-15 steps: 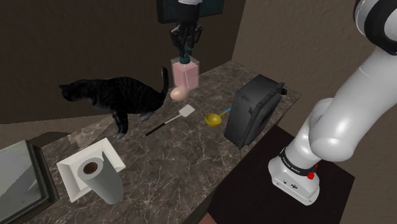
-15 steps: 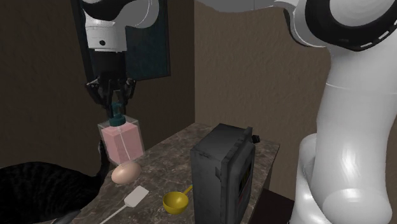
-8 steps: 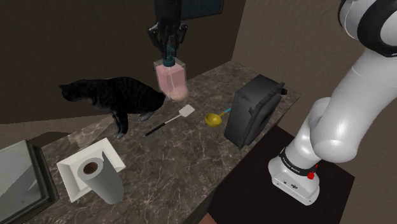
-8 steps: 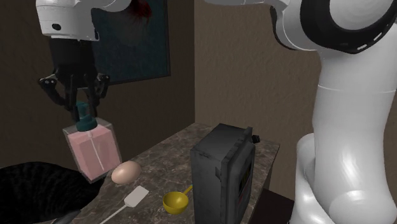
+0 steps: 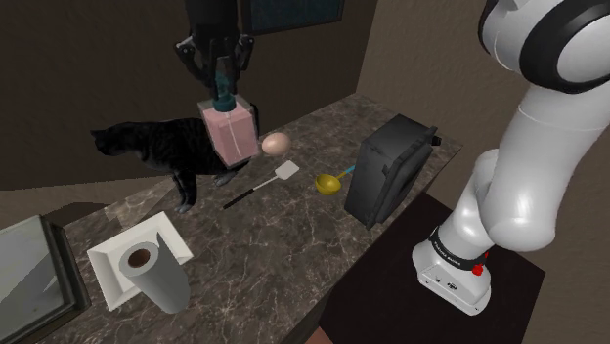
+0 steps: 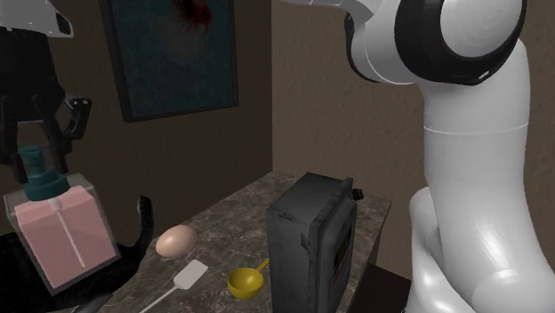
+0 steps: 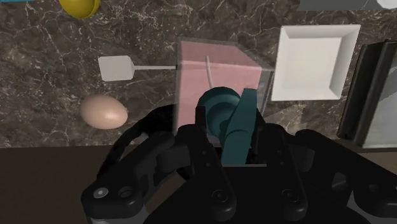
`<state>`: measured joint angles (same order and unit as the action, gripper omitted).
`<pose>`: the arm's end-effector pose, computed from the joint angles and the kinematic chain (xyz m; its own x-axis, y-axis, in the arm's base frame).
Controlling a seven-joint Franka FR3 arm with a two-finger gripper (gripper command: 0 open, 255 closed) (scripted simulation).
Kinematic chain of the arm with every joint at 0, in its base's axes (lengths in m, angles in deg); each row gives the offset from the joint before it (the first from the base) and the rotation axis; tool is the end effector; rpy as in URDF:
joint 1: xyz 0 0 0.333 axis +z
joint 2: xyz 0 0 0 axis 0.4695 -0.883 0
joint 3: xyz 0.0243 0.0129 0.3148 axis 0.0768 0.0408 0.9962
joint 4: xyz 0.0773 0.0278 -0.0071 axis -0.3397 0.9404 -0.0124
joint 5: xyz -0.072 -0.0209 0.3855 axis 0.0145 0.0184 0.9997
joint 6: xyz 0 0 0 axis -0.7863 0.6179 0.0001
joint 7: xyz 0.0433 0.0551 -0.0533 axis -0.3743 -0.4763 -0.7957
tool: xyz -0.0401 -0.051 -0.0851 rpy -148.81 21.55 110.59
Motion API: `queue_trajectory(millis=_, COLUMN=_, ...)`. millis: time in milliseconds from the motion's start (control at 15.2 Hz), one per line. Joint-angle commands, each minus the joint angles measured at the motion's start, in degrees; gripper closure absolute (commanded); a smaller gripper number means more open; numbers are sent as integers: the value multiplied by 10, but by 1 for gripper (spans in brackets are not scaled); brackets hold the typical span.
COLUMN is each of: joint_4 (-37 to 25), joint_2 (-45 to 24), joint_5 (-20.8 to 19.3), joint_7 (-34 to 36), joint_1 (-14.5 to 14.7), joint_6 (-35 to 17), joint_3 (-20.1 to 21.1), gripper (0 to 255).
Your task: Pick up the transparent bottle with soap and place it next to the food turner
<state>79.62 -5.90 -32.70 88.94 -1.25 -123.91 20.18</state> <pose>0.4840 0.3690 0.6293 0.9992 0.0384 0.0052 0.0386 -0.9986 -0.0370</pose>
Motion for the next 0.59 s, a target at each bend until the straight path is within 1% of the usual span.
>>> queue_trajectory(millis=0, joint_4=-58, joint_2=-33, joint_5=-10, joint_7=28, joint_1=20, joint_6=25, joint_3=10, gripper=255)
queue_trajectory(millis=198, joint_4=-157, joint_2=-93, joint_5=-28, joint_7=66, joint_1=55, joint_6=66, joint_3=22, gripper=255)
queue_trajectory(millis=330, joint_4=-250, joint_2=-147, joint_5=-44, joint_7=90, joint_1=85, joint_6=105, joint_3=27, gripper=255)
queue_trajectory(millis=396, joint_4=-308, joint_2=-180, joint_5=-54, joint_7=99, joint_1=103, joint_6=130, joint_3=28, gripper=255)
queue_trajectory(millis=528, joint_4=-253, joint_2=-157, joint_5=-47, joint_7=98, joint_1=95, joint_6=98, joint_3=28, gripper=255)
